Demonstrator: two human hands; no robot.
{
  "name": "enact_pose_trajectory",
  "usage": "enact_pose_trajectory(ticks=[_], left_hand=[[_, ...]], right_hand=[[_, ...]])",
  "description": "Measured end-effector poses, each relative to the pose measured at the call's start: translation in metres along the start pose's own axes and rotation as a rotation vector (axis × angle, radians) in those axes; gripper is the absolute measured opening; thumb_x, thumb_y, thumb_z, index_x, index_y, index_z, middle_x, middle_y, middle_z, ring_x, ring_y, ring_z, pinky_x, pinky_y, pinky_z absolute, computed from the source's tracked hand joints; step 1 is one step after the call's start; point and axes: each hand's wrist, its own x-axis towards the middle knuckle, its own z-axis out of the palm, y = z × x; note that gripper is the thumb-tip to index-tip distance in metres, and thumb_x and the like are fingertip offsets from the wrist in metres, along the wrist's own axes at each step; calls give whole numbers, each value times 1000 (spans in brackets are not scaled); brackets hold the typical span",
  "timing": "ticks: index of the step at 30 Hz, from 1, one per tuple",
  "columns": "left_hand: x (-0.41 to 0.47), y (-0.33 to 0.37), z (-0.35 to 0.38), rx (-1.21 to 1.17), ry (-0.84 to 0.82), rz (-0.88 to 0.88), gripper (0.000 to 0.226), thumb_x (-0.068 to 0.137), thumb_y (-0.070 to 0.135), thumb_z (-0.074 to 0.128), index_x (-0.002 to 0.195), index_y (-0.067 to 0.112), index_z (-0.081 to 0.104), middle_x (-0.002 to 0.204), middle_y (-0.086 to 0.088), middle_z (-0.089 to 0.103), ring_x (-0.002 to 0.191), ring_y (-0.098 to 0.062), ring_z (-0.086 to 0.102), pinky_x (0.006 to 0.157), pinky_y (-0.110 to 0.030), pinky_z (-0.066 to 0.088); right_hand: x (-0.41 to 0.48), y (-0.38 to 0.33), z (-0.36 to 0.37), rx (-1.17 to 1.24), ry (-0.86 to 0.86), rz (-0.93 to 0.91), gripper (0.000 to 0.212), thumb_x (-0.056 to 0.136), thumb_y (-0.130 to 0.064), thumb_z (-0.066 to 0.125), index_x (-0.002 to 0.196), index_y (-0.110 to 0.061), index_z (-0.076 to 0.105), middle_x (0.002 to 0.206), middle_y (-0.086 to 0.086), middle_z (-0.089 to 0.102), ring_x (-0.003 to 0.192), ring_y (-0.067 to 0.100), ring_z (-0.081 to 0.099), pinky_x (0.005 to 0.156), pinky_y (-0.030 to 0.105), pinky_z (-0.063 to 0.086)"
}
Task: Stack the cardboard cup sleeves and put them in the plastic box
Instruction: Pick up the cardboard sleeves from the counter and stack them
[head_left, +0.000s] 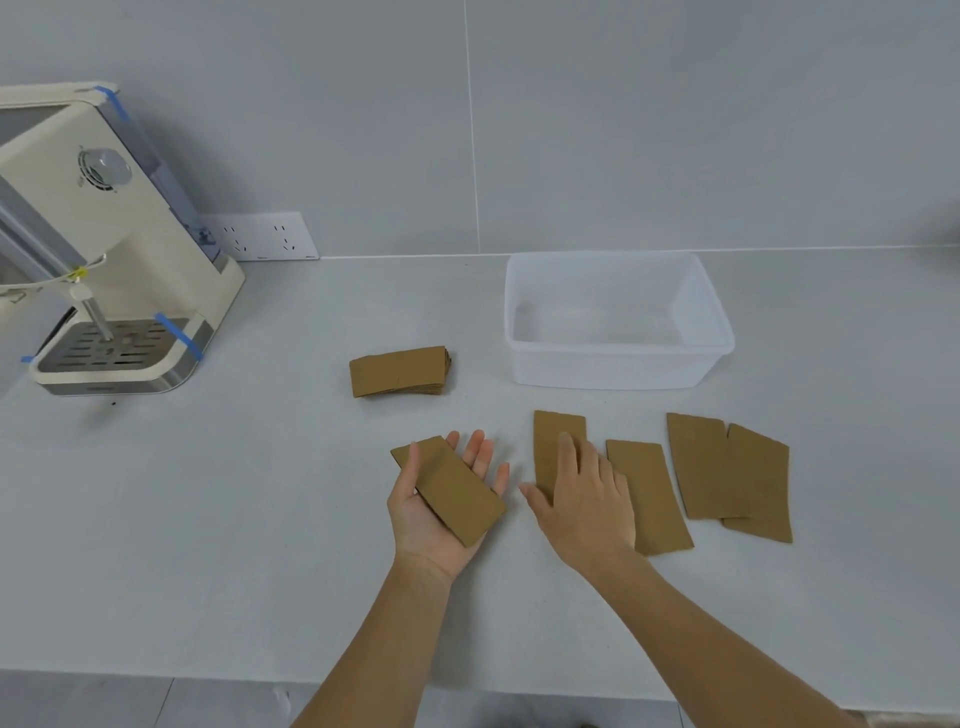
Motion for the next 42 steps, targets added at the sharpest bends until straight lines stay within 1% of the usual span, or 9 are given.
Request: enact_pose_trajectory(ticks=[8, 12, 17, 21, 25, 27, 30, 34, 42], left_hand=[[2, -2, 1, 3, -8, -11, 63, 71, 45, 66, 124, 13, 57, 117, -15, 68, 106, -29, 65, 81, -49, 55], [5, -4, 3, 10, -6, -17, 62, 71, 45, 66, 124, 13, 58, 117, -15, 68, 106, -29, 65, 82, -49, 54], [8, -6, 7, 13, -1, -31, 64, 70, 45, 67, 124, 12, 57, 117, -15, 68, 105, -29, 65, 85, -50, 52], [11, -10, 12, 37, 5, -46, 61, 77, 49, 62, 125, 12, 57, 118, -15, 67, 104, -29, 66, 82, -49, 53], [14, -13, 18, 137, -31, -68, 66, 70, 54, 65, 123, 15, 59, 116, -12, 69, 106, -30, 65, 78, -44, 55], [15, -15, 20, 174, -52, -83, 66, 65, 55, 68, 116, 13, 64, 106, -13, 71, 97, -32, 67, 74, -42, 57], [16, -19, 22, 218, -74, -103, 64, 63, 58, 69, 106, 10, 70, 103, -12, 72, 96, -31, 68, 80, -41, 56], [17, -29, 25, 219, -131, -128, 74, 65, 57, 68, 123, 11, 60, 123, -9, 65, 118, -27, 57, 105, -42, 40], [17, -48, 29, 239, -187, -147, 74, 63, 52, 73, 125, 13, 58, 126, -13, 63, 117, -28, 58, 107, -48, 36]], right_hand=[[-4, -1, -5, 30, -19, -35, 37, 89, -29, 43, 121, -10, 41, 132, 10, 45, 126, 27, 36, 102, 36, 32], [1, 1, -18, 244, -65, 7, 36, 82, -19, 53, 116, -10, 47, 125, 8, 48, 116, 25, 42, 97, 35, 33], [9, -1, -44, 636, -157, 171, 42, 78, -17, 60, 119, -12, 49, 114, 4, 49, 103, 24, 54, 93, 41, 46], [7, -9, -60, 812, -147, 125, 41, 77, -15, 60, 117, -17, 50, 109, -3, 46, 98, 19, 56, 84, 30, 48], [-2, -18, -69, 835, -119, -4, 35, 78, -17, 60, 112, -23, 51, 111, -7, 47, 96, 4, 47, 71, 11, 37], [-7, -22, -70, 802, -122, -46, 40, 79, -17, 59, 117, -20, 50, 117, -6, 48, 103, 8, 45, 74, 11, 36], [-13, -26, -69, 745, -111, -86, 45, 79, -17, 58, 123, -18, 46, 125, -4, 46, 114, 14, 42, 92, 25, 41], [-20, -26, -66, 703, -112, -118, 50, 80, -16, 57, 128, -18, 40, 134, 0, 40, 123, 18, 36, 104, 38, 38], [-29, -14, -56, 660, -103, -171, 45, 80, -15, 56, 124, -20, 44, 132, 0, 42, 125, 16, 33, 111, 43, 29]])
